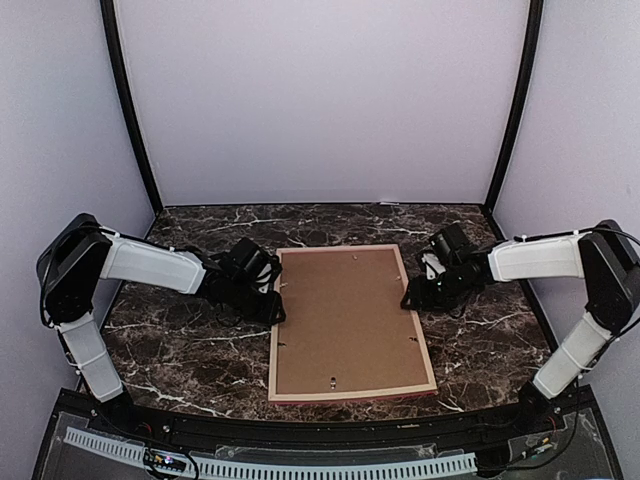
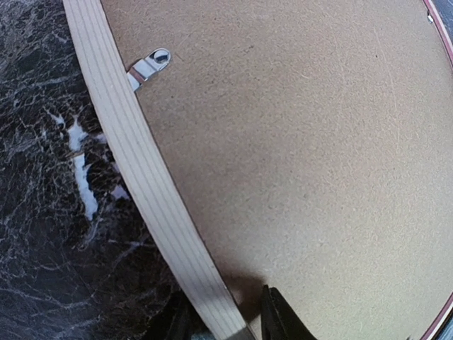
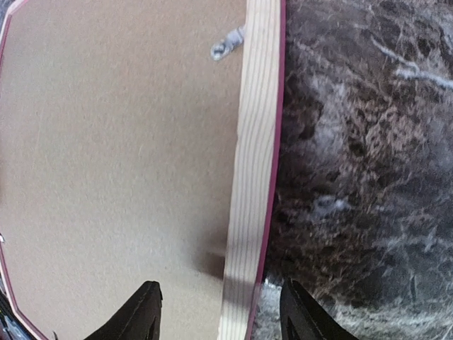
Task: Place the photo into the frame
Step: Press the fastener onto the backboard.
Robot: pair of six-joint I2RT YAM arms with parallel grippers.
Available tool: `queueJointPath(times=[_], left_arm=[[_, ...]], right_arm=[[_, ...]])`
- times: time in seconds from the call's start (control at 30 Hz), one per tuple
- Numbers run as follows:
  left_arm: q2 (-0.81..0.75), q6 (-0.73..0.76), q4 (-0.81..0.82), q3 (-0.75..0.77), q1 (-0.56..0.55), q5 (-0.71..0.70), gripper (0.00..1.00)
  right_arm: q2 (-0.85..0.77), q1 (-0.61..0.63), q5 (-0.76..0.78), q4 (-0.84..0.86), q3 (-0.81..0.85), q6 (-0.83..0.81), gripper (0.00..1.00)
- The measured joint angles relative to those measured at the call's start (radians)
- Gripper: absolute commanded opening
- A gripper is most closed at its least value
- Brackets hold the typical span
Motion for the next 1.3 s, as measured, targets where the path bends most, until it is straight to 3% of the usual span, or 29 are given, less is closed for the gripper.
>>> queueJointPath(times=[0.5, 0.83, 1.3], left_arm=[[0.014, -0.019, -0.01, 0.023, 0.001, -0.013, 0.28], [0.018, -0.02, -0.011, 0.028, 0.001, -0.026, 0.28], [0.018, -0.019, -0.011, 0.028, 0.001, -0.029, 0.28]], right_arm=[[-0.169, 0.108, 0.039, -0.08, -0.168, 0.067, 0.56], [-0.166, 0.126, 0.039, -0.084, -0.182, 0.079, 0.42], [-0.122, 0.126, 0.066, -0.073, -0.148, 0.075, 0.47]])
